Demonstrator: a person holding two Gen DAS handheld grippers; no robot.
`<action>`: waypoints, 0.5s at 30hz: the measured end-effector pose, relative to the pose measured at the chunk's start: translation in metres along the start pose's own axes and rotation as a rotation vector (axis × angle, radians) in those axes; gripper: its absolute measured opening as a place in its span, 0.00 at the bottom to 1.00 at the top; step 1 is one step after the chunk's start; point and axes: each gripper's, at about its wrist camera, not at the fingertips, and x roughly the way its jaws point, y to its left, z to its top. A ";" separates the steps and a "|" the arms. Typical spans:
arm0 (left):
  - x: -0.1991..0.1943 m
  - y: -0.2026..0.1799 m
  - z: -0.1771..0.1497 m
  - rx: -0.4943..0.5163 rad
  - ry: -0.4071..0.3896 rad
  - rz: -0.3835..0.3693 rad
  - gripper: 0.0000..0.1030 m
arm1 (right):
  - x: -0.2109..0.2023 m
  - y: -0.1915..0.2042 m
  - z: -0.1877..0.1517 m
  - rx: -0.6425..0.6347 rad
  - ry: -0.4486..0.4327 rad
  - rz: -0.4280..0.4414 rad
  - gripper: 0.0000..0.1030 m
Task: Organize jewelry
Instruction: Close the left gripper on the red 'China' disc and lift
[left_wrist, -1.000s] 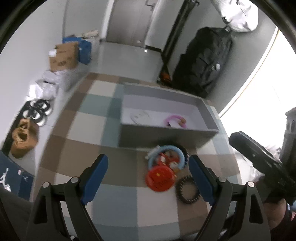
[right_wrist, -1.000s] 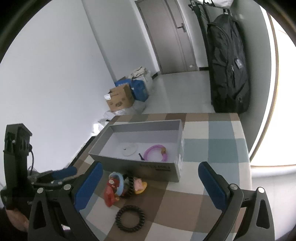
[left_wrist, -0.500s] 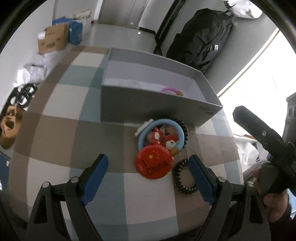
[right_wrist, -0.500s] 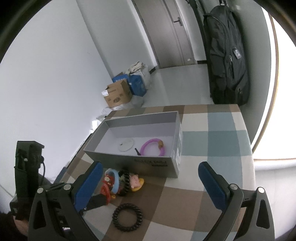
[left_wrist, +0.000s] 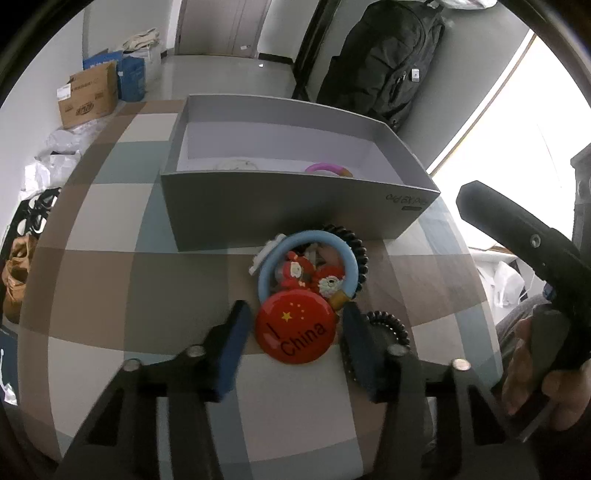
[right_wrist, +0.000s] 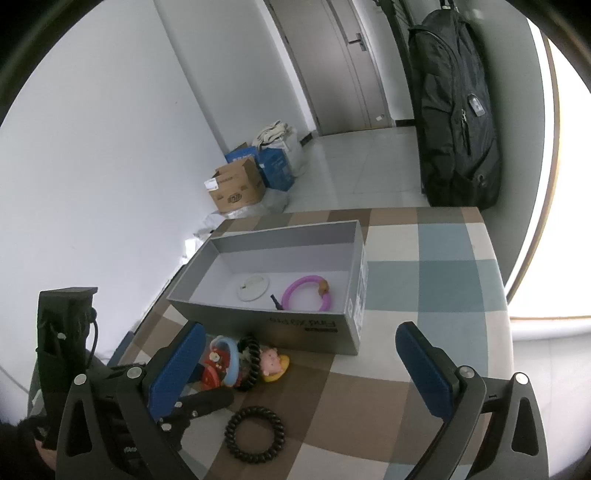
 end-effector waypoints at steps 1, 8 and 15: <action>0.001 0.000 0.000 -0.005 0.004 -0.008 0.36 | 0.000 0.000 0.000 0.001 0.001 0.000 1.00; -0.002 0.003 0.000 -0.015 0.023 -0.026 0.36 | -0.001 -0.001 0.000 0.008 0.002 0.001 1.00; -0.007 0.005 0.000 -0.039 0.038 -0.065 0.36 | -0.001 -0.005 -0.001 0.018 0.010 -0.006 1.00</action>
